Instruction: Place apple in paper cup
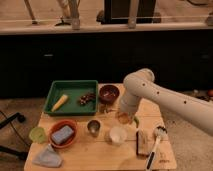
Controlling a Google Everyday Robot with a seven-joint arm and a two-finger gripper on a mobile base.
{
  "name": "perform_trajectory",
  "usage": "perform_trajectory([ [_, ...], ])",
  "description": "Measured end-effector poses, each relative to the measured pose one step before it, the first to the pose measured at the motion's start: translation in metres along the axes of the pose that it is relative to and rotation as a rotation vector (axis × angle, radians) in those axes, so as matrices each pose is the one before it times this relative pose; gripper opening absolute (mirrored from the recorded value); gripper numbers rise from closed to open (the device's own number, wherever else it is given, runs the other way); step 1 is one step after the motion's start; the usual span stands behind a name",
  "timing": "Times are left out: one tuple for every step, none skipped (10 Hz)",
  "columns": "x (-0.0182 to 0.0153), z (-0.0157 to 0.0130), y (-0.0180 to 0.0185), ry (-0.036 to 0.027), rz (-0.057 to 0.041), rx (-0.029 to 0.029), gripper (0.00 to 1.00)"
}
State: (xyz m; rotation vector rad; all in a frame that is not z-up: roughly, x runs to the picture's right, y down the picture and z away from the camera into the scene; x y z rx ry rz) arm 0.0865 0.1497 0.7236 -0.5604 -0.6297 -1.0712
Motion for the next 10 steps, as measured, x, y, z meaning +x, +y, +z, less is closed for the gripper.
perform_trajectory([
  [-0.00332, -0.00086, -0.00276, -0.00894, 0.00279, -0.00339, 0.02],
  [-0.00463, -0.00016, -0.00268, -0.01438, 0.00171, -0.00545, 0.02],
  [-0.00527, -0.00022, -0.00218, -0.01913, 0.00008, -0.00367, 0.02],
  [-0.00431, 0.00034, -0.00081, -0.01951, 0.00038, -0.0033, 0.02],
  [-0.00581, 0.00055, -0.00104, -0.02842, -0.00141, -0.00368, 0.02],
  [-0.0046, 0.00057, -0.0001, -0.02514, -0.00406, -0.00574, 0.02],
  [-0.0027, 0.00081, 0.00042, -0.01737, 0.00005, -0.00462, 0.02],
  [-0.00264, 0.00112, 0.00042, -0.02246, 0.00317, -0.00549, 0.02],
  [-0.00257, 0.00157, 0.00058, -0.02494, 0.00391, -0.00598, 0.02],
  [-0.00168, 0.00188, 0.0006, -0.02381, 0.00589, -0.00488, 0.02],
])
